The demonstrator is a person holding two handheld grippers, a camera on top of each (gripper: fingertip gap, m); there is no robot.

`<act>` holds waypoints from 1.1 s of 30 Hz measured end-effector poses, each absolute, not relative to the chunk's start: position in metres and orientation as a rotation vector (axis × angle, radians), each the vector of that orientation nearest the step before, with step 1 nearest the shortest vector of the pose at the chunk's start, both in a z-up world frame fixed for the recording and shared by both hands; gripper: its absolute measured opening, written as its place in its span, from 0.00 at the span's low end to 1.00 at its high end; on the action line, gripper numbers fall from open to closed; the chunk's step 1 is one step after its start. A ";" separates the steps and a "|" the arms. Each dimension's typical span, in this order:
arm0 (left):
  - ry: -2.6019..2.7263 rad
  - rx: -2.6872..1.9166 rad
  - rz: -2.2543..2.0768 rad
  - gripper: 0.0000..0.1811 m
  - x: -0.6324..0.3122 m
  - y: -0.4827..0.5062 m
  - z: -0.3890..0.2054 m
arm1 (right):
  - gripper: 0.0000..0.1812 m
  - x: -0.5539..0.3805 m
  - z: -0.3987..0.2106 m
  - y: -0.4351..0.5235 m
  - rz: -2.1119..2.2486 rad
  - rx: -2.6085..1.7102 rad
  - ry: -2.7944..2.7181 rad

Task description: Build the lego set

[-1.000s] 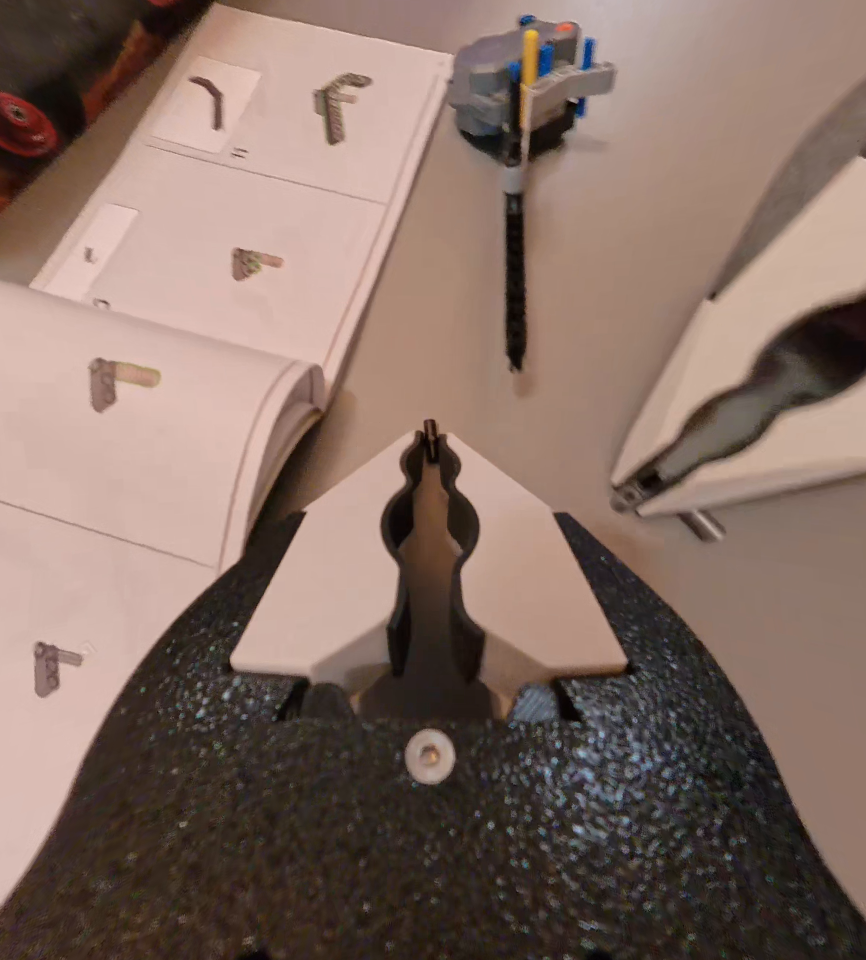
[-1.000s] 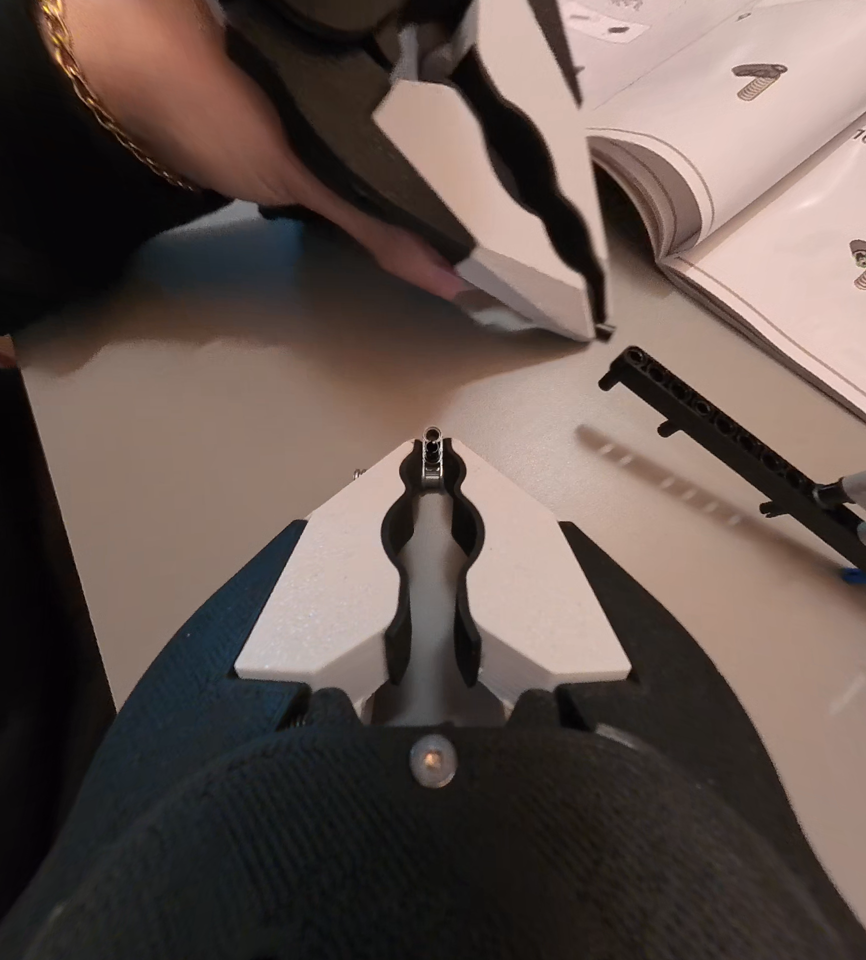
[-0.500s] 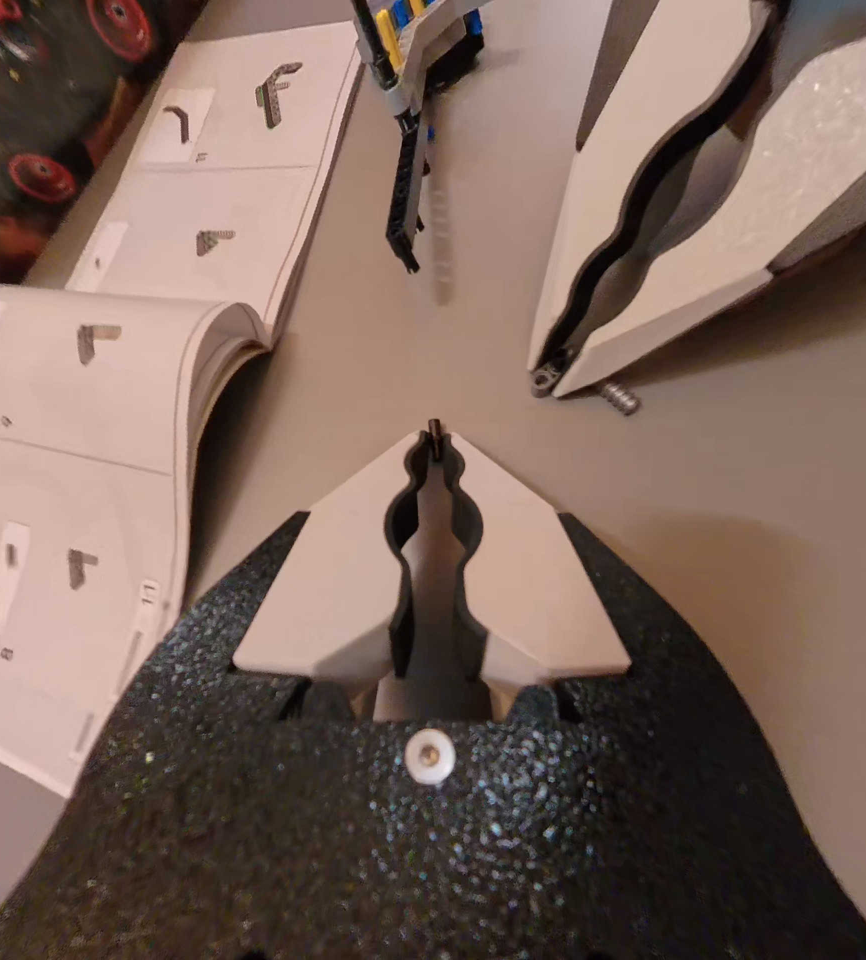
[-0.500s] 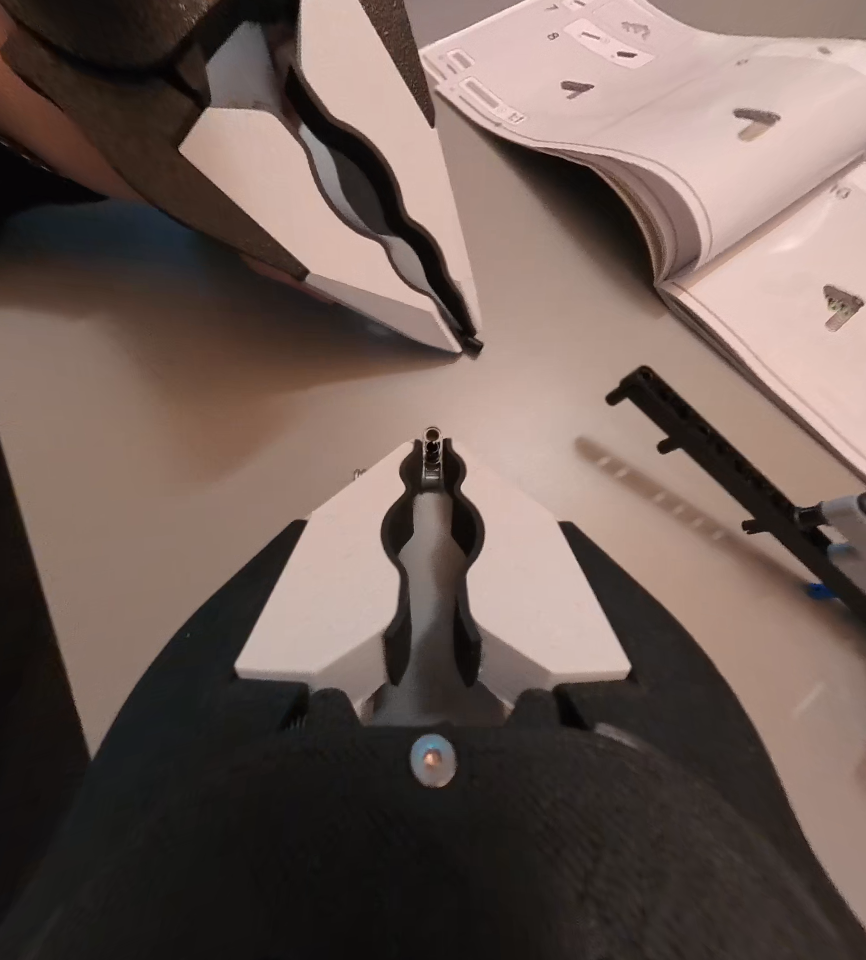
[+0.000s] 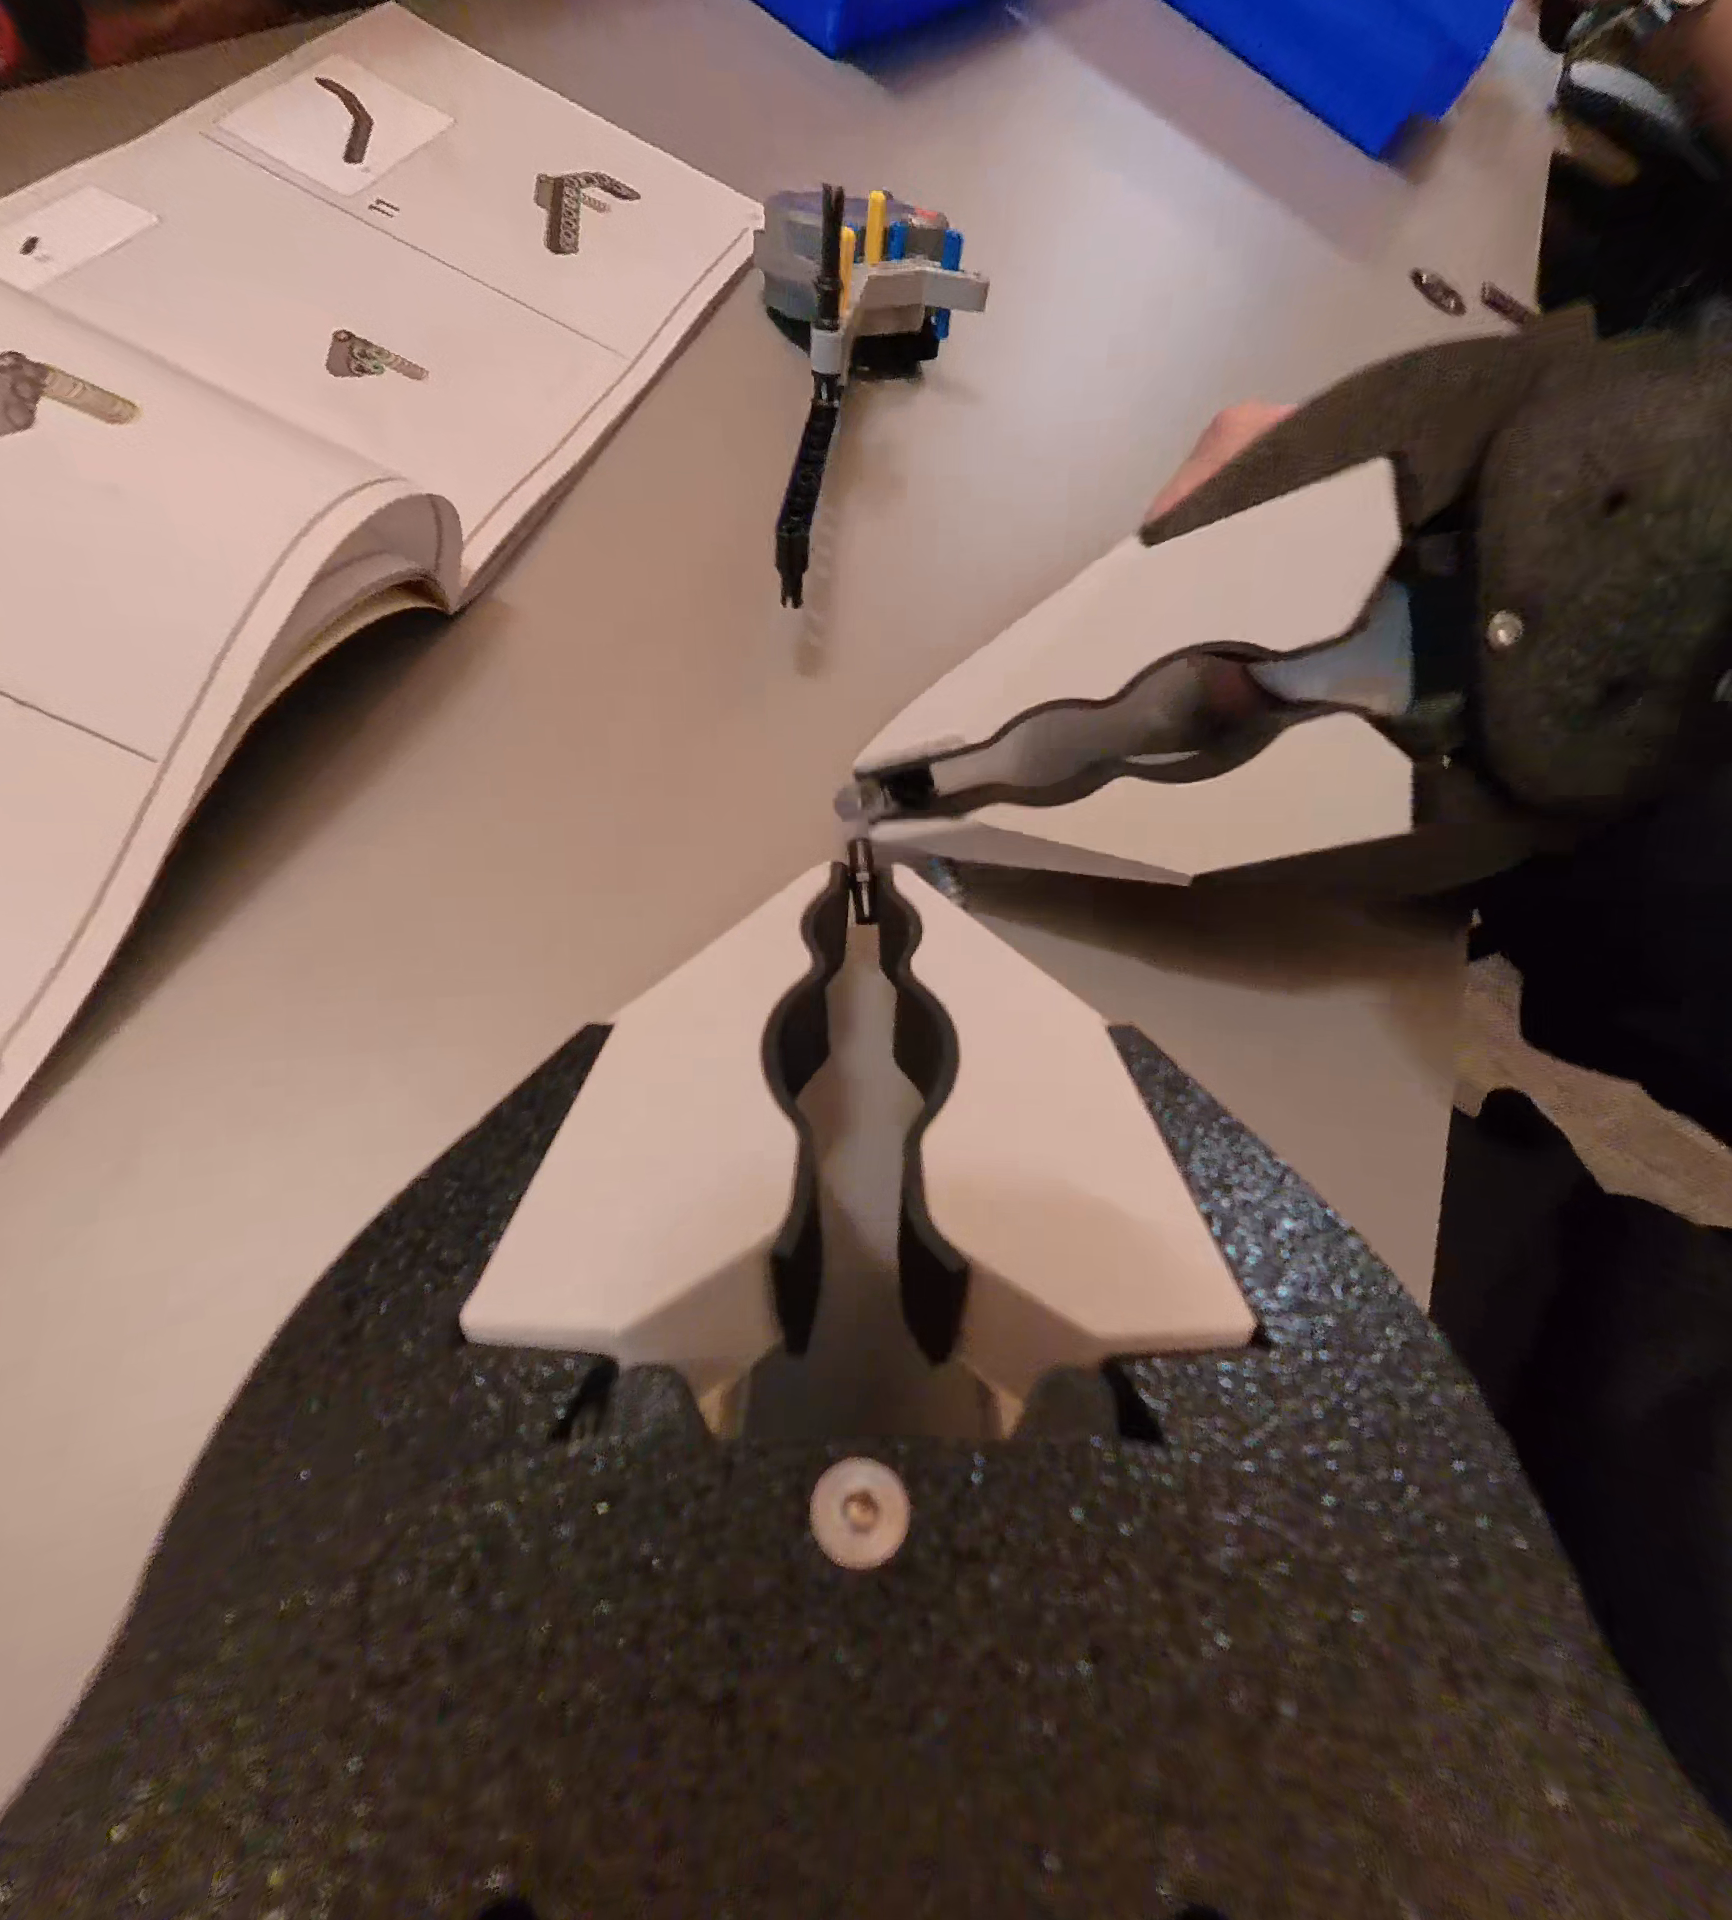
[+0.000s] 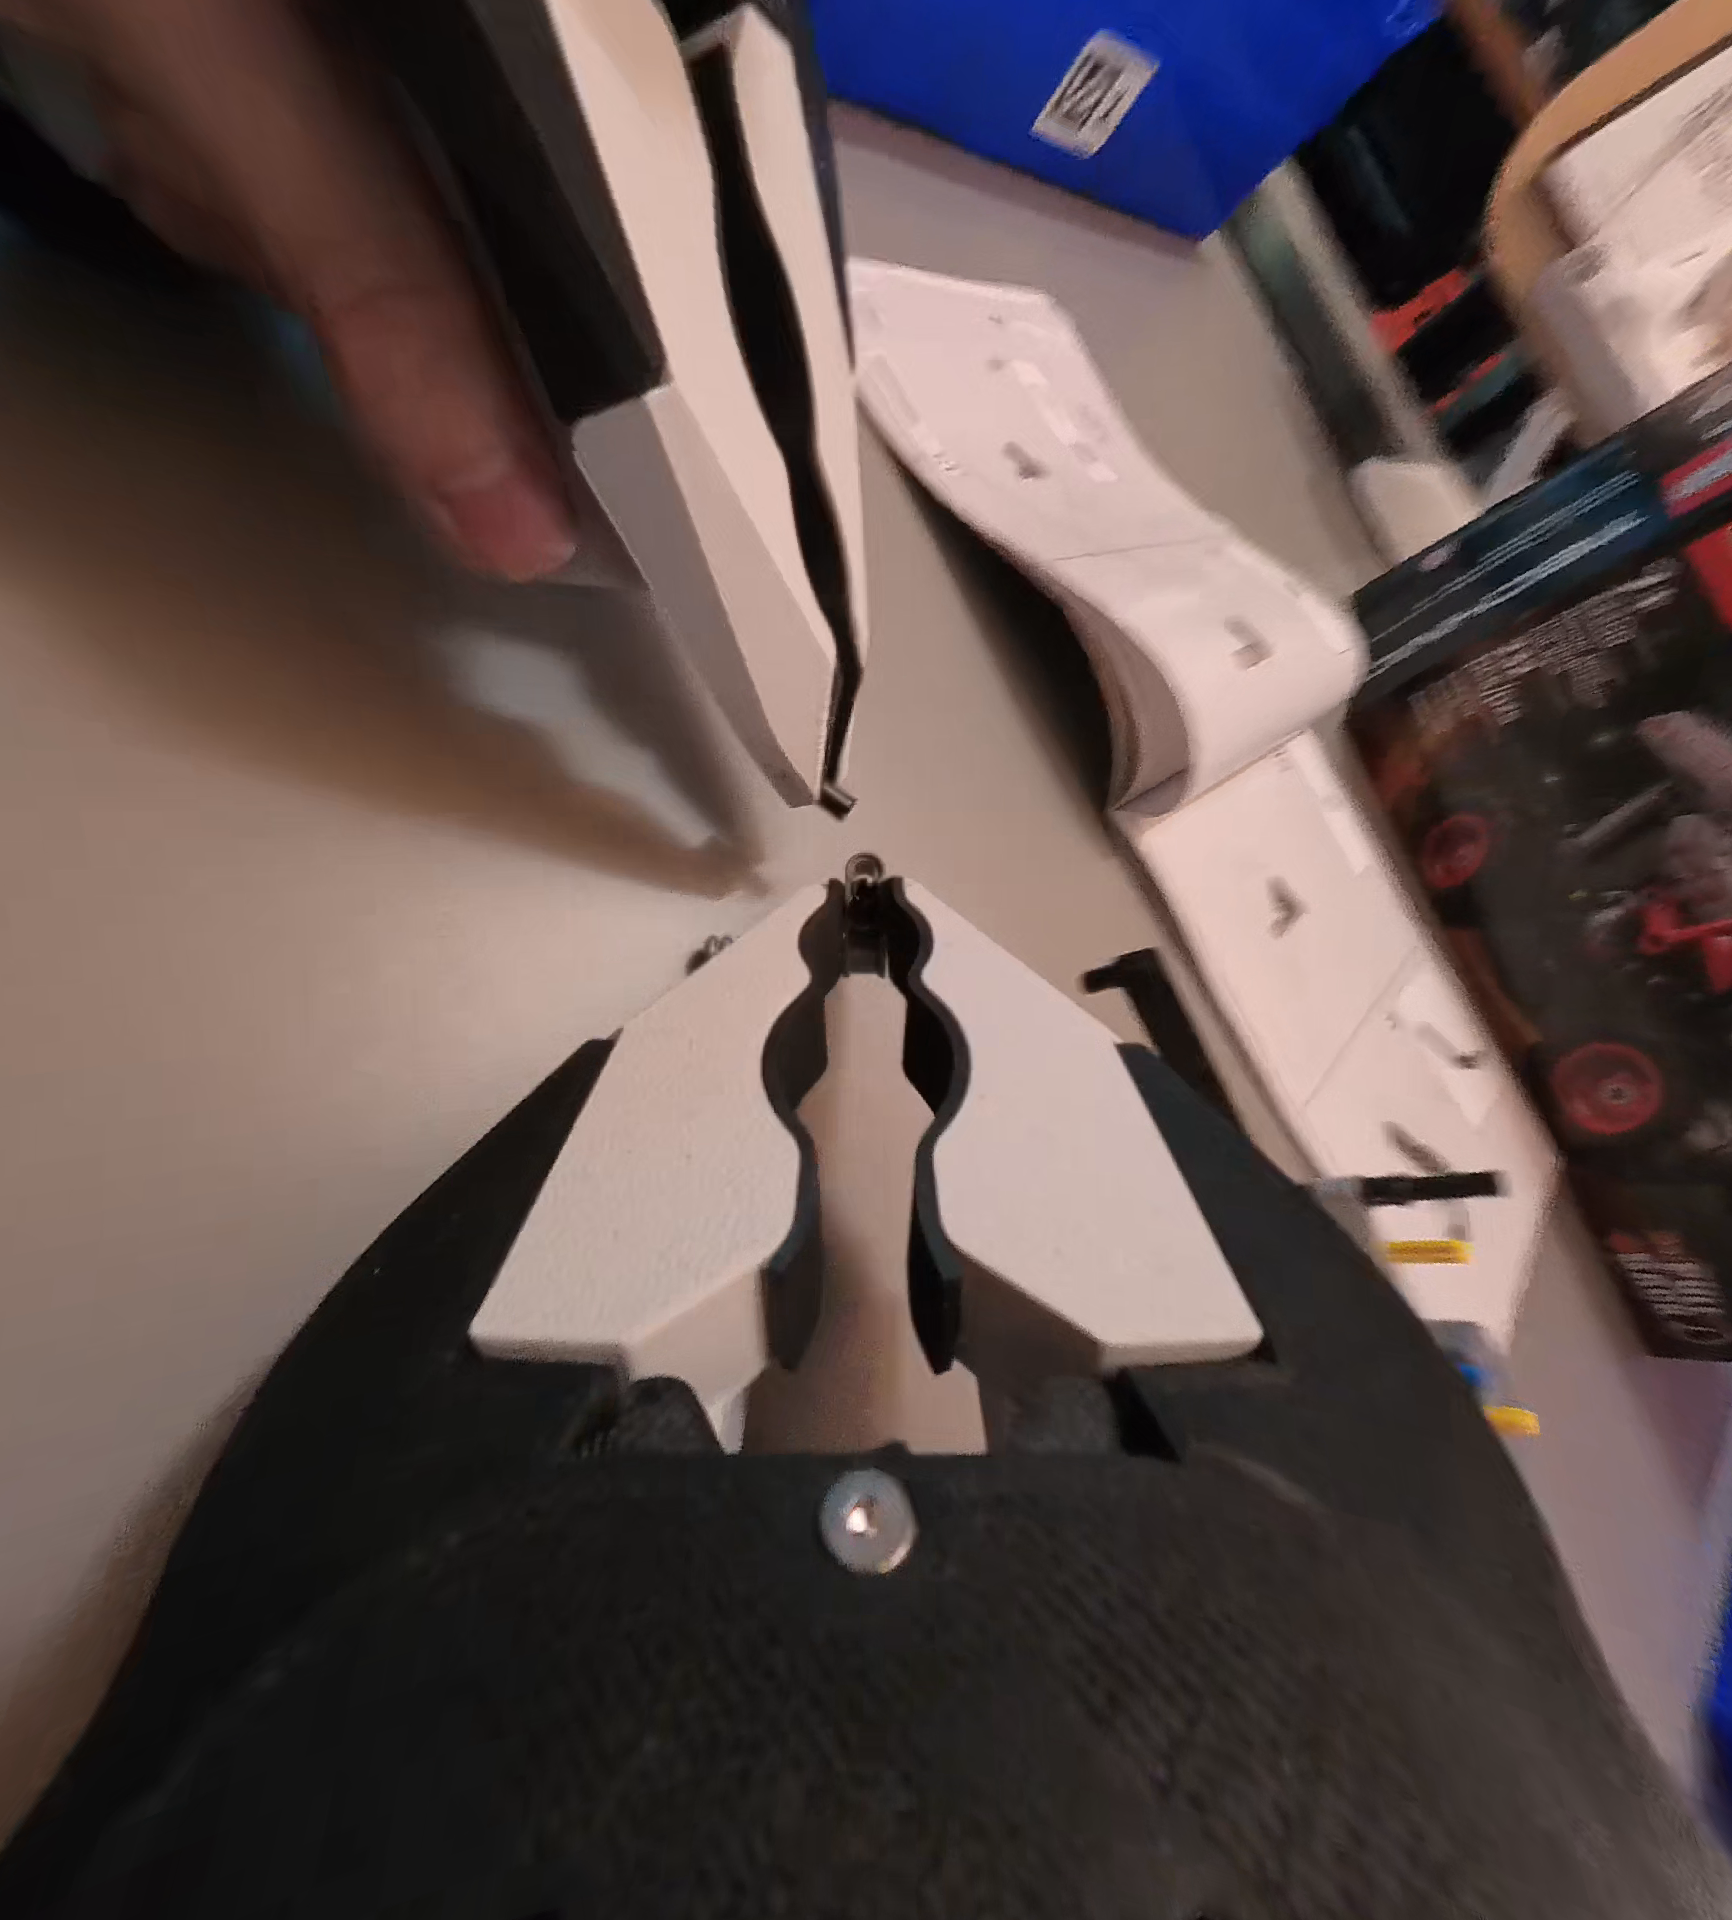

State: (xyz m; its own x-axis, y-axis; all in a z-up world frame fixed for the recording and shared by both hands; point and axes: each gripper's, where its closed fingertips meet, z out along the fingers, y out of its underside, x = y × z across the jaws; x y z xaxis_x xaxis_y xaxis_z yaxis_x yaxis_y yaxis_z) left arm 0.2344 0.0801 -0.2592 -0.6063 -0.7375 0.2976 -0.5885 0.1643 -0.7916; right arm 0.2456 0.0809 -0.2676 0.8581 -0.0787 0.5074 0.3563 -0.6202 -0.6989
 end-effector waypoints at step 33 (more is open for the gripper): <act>1.602 -1.876 -2.669 0.01 0.238 0.068 -0.205 | 0.03 0.248 -0.205 0.084 -1.738 -1.662 -0.657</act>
